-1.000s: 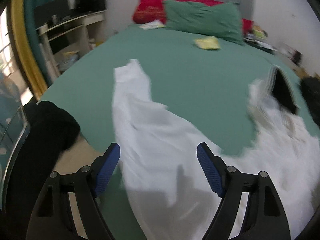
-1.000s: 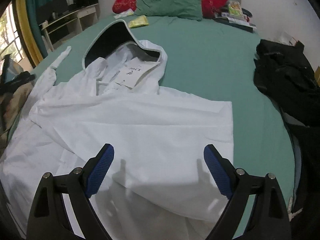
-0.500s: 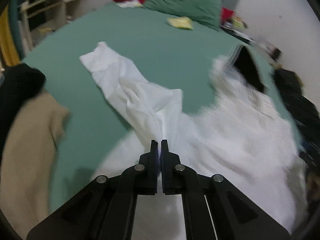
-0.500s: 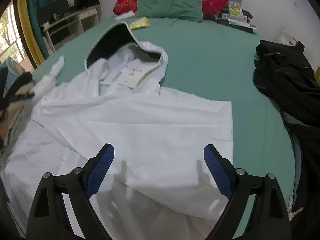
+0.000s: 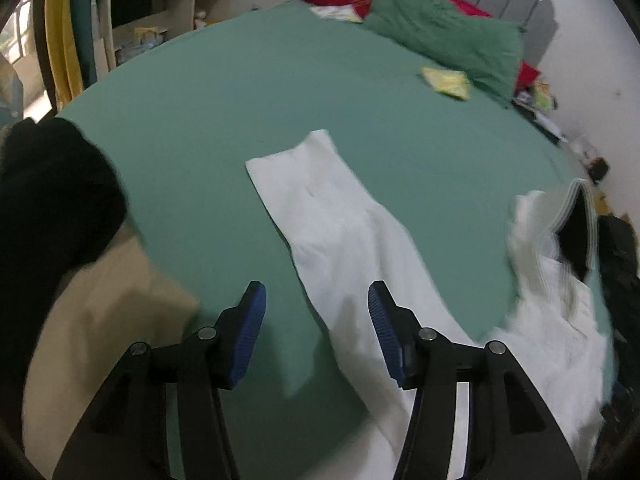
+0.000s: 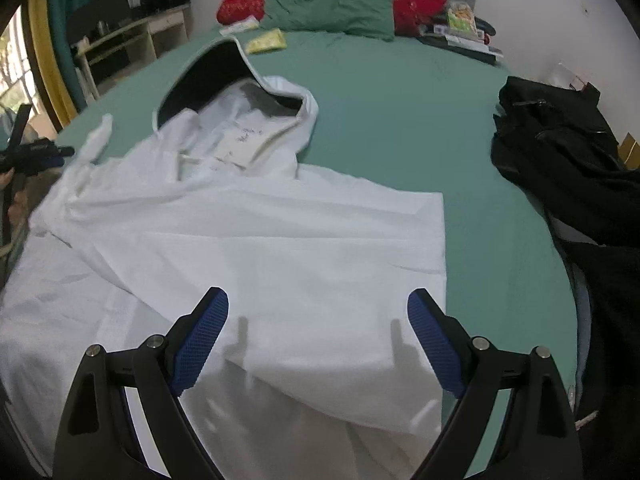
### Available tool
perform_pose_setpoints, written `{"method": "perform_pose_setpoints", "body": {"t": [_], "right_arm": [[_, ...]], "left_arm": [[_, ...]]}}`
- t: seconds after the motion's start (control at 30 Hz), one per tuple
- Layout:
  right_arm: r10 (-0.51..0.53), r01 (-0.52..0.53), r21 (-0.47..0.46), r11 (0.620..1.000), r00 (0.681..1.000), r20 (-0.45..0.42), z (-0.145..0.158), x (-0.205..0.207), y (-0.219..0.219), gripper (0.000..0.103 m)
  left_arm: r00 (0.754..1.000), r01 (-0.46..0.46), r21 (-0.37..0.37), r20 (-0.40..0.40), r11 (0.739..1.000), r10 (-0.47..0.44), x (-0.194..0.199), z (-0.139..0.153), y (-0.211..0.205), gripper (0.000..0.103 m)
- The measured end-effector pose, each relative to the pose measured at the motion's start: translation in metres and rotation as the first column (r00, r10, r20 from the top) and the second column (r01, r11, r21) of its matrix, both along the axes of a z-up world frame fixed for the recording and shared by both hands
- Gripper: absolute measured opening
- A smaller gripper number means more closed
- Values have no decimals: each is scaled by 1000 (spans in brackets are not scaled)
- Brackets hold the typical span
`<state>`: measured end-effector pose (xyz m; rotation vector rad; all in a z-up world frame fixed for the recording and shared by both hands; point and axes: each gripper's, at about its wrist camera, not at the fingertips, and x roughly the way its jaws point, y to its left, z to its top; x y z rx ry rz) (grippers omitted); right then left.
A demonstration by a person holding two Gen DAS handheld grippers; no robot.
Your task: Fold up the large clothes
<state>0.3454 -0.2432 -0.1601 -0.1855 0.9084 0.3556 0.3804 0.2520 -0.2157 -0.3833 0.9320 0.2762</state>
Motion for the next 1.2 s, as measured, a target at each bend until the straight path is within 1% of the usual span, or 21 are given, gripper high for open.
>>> {"method": "perform_pose_setpoints", "body": {"t": [0.07,0.13,0.17,0.23,0.27,0.33,0.43,0.5,0.53,0.6,0.67,0.77,0.83,0.9,0.93,0.97,1.0,1.03,1.13,1.17,1.2], "right_arm": [[1,-1,-4,1000,1000,-3,-3,3,1,91],[4,-4,-6,1000,1000,-14,-5,7,3,91],[15,-15,1,1000,1000,-5,-4,6,4,91],[21,-21,-10,1000,1000,-5,-5,6,7,91],[31,-31,-9,999,1000,-3,-5,5,8,91],[33,-33,-6,999,999,3,-3,2,7,91],[32,-33,25,999,999,25,6,-5,1,91],[6,-7,47,999,1000,24,13,-6,-7,91],[-1,-2,76,997,999,37,19,-9,-14,91],[-23,17,108,994,998,51,25,-11,-26,91],[-61,54,154,987,997,42,32,-13,-42,91],[-107,96,203,975,993,45,39,-19,-65,91],[-127,113,234,966,991,47,43,-23,-79,91],[-153,139,244,960,987,40,44,-25,-92,91],[-169,157,235,959,985,32,43,-26,-97,91],[-183,170,236,957,982,35,42,-28,-104,91],[-190,176,242,954,981,35,42,-28,-110,91],[-206,194,245,950,978,22,41,-28,-115,91],[-236,226,268,936,972,2,39,-28,-128,91],[-248,241,268,933,969,-7,38,-27,-129,91],[-256,252,267,930,966,-19,37,-25,-128,91]], "left_arm": [[1000,14,18,-14,1000,-13,13,-13,3,56],[999,37,30,25,999,-38,18,-13,3,56],[995,70,-2,70,998,-70,20,-12,0,43],[989,120,-95,103,988,-110,27,-14,-1,4],[986,126,-109,125,986,-112,26,-10,-5,4],[977,134,-81,177,988,-118,21,4,-14,4],[955,144,-54,271,988,-124,3,43,-36,4],[933,168,-44,329,985,-145,-3,78,-62,4],[926,179,-44,344,983,-153,-2,88,-73,4],[905,223,-38,380,974,-192,-8,118,-104,4],[878,284,-7,403,959,-258,-23,146,-138,4],[837,379,45,410,924,-363,-27,170,-209,4],[818,444,67,377,893,-435,-29,170,-256,4],[815,505,37,307,862,-491,-28,155,-302,5],[809,545,9,256,838,-529,-26,144,-325,11],[792,597,-44,194,801,-579,-25,126,-349,20],[781,619,-84,170,781,-601,-28,116,-361,29],[772,635,-118,139,763,-621,-34,102,-374,46],[751,660,-139,95,739,-653,-58,81,-379,48],[750,661,-141,83,737,-657,-67,77,-372,48],[755,654,-137,72,744,-651,-73,74,-365,48]]}}
